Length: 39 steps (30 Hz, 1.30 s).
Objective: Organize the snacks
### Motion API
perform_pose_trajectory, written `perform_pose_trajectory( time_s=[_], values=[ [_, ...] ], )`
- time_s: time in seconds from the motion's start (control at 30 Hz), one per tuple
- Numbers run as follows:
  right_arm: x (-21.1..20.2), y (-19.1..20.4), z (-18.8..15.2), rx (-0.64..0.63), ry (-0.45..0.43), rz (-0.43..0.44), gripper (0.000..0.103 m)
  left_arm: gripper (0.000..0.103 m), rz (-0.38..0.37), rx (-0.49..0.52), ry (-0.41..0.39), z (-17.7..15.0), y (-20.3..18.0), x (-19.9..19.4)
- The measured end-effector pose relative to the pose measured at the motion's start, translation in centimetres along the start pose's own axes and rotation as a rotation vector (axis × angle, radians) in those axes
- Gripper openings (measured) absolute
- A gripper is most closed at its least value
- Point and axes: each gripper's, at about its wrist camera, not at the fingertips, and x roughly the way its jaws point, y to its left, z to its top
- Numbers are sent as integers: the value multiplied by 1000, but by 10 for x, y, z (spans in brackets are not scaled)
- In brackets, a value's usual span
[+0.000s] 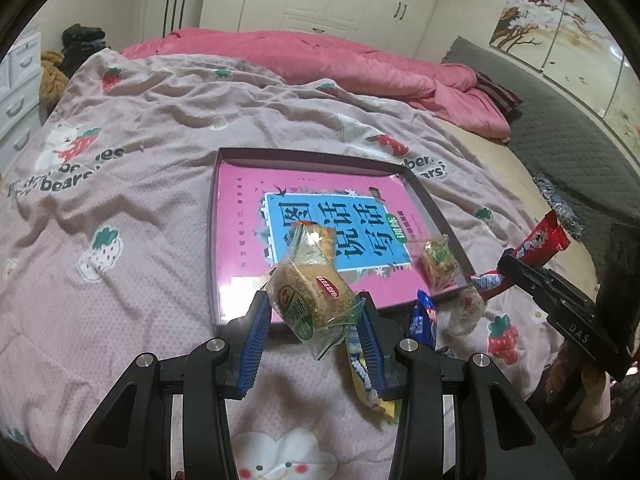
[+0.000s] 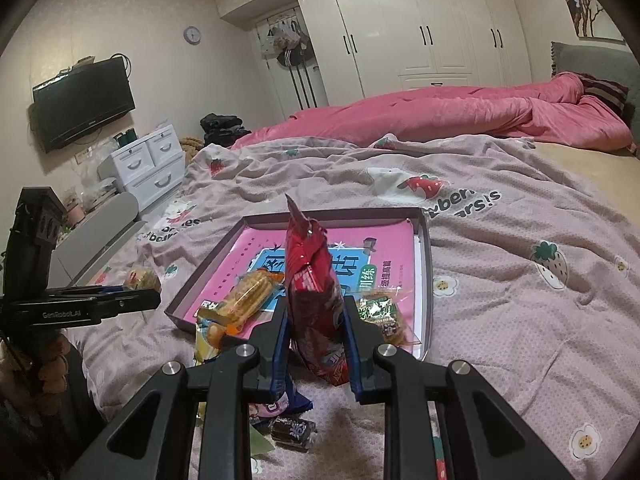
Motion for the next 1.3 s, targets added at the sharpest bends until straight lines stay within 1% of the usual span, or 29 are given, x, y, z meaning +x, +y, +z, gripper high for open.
perform_pose_trajectory(
  time_s=[0.13,0.2,0.27,0.37,0.47,0.57,0.73,0.87,0.97,1.1,1.3],
  values=[
    [5,-2,3,25,12,-8,25,45,15,13,-3,5,0,5],
    [4,-3,5,38,12,-6,25,45,26,2,5,9,3,11],
    [5,-1,7,33,19,-13,25,45,10,-20,14,12,7,16],
    [12,0,11,49,37,-21,25,45,11,-11,19,17,8,20],
    [12,2,19,70,24,-18,25,45,20,15,25,28,7,28],
    [13,6,28,64,22,-34,25,45,0,9,36,40,8,38],
    [19,11,40,80,17,-59,25,45,-6,-6,43,56,10,49],
    [25,17,46,101,15,-66,25,45,-7,2,49,65,10,56],
    [29,20,50,116,14,-67,25,45,-26,13,54,67,8,61],
    [36,23,51,123,27,-71,25,45,-59,32,60,63,6,62],
    [42,21,50,136,41,-94,25,45,-58,30,71,60,12,68]
  ],
)
